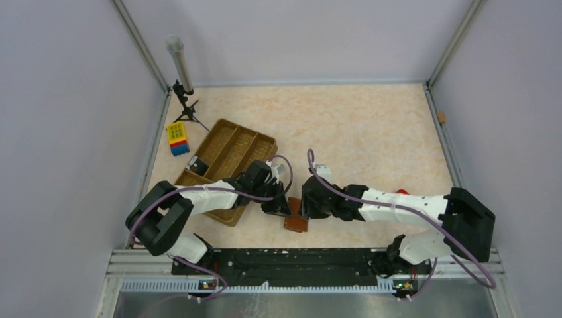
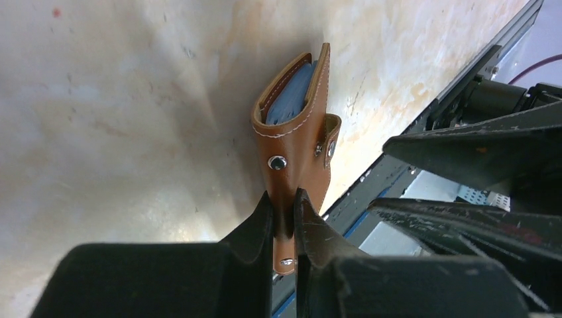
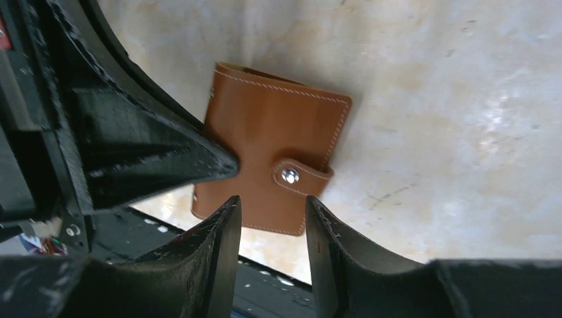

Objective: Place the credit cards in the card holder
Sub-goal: Close the card holder at the center of the board.

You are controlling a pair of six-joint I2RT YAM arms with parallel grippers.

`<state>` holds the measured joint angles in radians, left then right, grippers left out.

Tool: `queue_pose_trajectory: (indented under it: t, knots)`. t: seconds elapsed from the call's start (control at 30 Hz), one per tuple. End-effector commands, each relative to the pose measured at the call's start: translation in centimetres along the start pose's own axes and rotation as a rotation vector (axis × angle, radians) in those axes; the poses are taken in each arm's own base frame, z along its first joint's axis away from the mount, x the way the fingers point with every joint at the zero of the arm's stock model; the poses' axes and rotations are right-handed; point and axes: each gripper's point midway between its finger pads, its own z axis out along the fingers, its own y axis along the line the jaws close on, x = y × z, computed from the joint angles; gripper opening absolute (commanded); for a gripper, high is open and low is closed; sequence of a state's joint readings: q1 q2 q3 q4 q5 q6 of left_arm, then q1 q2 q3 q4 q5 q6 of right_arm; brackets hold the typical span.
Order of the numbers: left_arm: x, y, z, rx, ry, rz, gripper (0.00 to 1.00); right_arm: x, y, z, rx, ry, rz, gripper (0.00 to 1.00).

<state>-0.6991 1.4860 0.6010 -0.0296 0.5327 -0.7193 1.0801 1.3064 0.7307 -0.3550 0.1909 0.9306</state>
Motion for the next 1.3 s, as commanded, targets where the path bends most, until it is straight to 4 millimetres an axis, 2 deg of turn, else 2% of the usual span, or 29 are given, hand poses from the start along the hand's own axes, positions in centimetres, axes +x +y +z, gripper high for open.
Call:
queue_pose_trajectory:
  t: [0.0, 0.13, 0.43, 0.57, 0.67, 0.83, 0.87, 1.07, 1.27]
  knots:
    - [3.7, 3.4, -0.3, -0.135, 0.065, -0.102, 0.0, 0.0, 2.0, 0.4, 0.06, -0.006, 0.07, 0.39]
    - [3.4, 3.4, -0.2, -0.127, 0.02, -0.122, 0.0, 1.0, 3.1, 1.5, 0.072, 0.023, 0.07, 0.37]
    - [4.7, 3.9, 0.1, -0.112, 0.034, -0.166, 0.0, 1.3, 2.1, 2.3, 0.183, 0.042, 0.041, 0.35]
    - [4.7, 3.7, 0.1, -0.105, 0.037, -0.163, 0.0, 1.8, 1.8, 2.8, 0.2, 0.062, 0.036, 0.35]
    - [4.4, 3.7, 0.0, -0.108, 0.024, -0.153, 0.0, 2.2, 1.8, 3.0, 0.201, 0.074, 0.033, 0.3]
    - [4.2, 3.7, -0.2, -0.117, 0.01, -0.14, 0.0, 2.9, 1.3, 3.0, 0.225, 0.091, 0.026, 0.28]
    - [4.1, 3.8, -0.2, -0.121, 0.01, -0.139, 0.0, 3.0, 1.2, 3.1, 0.228, 0.093, 0.028, 0.26]
    - [4.0, 3.7, -0.3, -0.125, 0.003, -0.127, 0.0, 2.9, 1.0, 2.5, 0.23, 0.072, 0.035, 0.02]
    - [4.0, 3.7, -0.3, -0.126, 0.004, -0.122, 0.0, 2.5, 0.9, 2.0, 0.222, 0.044, 0.053, 0.0]
